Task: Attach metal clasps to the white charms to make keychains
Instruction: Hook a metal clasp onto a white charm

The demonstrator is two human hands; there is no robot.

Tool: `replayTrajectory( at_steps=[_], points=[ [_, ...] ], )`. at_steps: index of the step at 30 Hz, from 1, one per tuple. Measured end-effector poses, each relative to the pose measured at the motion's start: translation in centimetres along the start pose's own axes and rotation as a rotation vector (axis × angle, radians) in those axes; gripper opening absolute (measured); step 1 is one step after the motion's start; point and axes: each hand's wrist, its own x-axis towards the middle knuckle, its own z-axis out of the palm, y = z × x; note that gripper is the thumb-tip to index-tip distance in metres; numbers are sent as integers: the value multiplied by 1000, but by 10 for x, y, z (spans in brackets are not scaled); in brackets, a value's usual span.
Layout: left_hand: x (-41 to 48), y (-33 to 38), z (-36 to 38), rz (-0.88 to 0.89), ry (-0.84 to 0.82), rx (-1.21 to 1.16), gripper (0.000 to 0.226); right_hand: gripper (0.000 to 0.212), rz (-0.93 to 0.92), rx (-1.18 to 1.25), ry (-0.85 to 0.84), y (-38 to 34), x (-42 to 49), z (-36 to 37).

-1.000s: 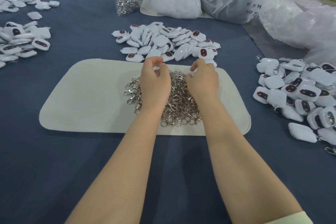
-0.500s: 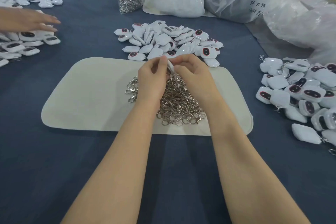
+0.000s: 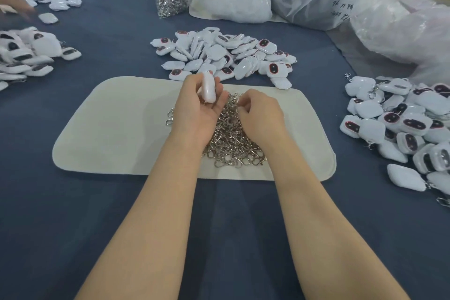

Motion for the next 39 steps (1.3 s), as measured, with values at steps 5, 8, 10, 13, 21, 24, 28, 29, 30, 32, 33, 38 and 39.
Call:
replayTrajectory(
  at_steps=[5,8,10,13,21,24,28,29,30,32,33,38,39],
  points=[
    [2,-5,-2,61,-2,172,19,31,19,177,62,2,2,1],
    [2,-6,0,109,31,270,20,22,62,447,134,4,5,-3],
    [2,-6,0,146,36,299,10,18,105,605,134,4,5,-7],
    [0,-8,0,203,32,359,8,17,163,790,97,2,3,-9],
    [-1,-11,0,212,4,450,6,10,150,980,87,3,4,-12],
    [-2,-14,-2,316,6,580,14,11,159,1039,82,3,4,-13],
    [-2,-16,-4,479,-16,852,25,13,167,1169,61,0,4,-14],
    [-1,-17,-4,518,-18,945,26,13,168,1192,55,-1,4,-14],
    [-1,-18,-4,558,-24,1033,25,12,170,1219,48,-1,4,-15],
    [-1,-19,-3,608,-40,1146,17,11,175,1280,33,-1,4,-16],
    [-2,-21,-3,604,-53,1173,11,12,176,1311,26,-1,4,-17],
    [-1,-25,-5,550,-131,1256,11,15,167,1381,-8,-1,3,-20],
    [0,-25,-5,551,-130,1269,11,15,170,1384,-11,-2,3,-20]
  ],
)
